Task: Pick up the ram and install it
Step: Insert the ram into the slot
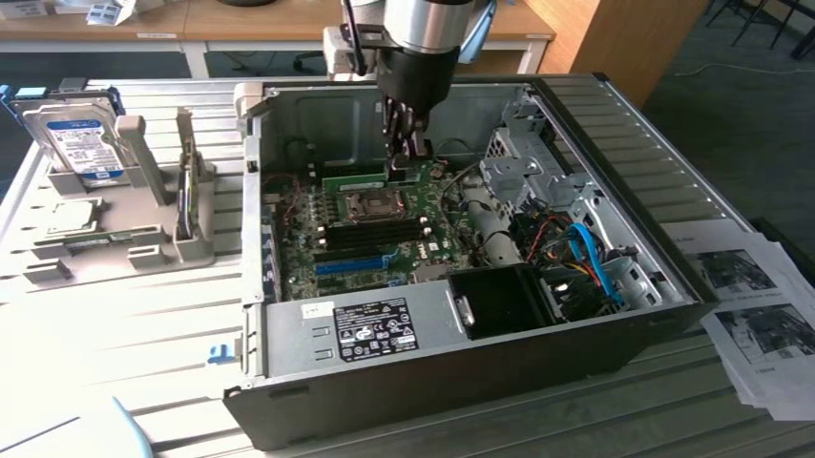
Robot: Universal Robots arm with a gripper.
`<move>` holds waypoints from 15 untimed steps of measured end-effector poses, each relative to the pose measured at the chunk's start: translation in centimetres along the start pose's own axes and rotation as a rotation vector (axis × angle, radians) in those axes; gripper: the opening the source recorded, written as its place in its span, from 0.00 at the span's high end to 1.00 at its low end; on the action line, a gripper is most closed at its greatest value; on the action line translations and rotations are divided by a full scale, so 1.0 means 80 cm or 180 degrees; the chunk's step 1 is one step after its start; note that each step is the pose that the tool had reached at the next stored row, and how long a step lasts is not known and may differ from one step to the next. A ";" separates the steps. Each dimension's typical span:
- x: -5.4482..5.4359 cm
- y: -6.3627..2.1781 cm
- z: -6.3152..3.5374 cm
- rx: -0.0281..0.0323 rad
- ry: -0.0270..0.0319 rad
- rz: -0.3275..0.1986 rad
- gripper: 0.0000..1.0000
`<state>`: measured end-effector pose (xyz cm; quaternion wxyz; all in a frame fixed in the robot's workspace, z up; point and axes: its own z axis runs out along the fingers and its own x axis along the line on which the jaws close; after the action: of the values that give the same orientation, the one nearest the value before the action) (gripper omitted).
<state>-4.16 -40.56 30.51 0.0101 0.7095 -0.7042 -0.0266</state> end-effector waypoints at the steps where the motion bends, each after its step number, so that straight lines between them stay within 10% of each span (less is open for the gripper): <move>1: 0.000 0.000 0.002 0.0000 0.0000 0.0000 0.89; 15: 0.001 -0.001 0.028 0.0000 0.0001 0.0000 0.89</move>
<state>-4.15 -40.56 28.27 0.0102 0.7095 -0.7042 -0.0265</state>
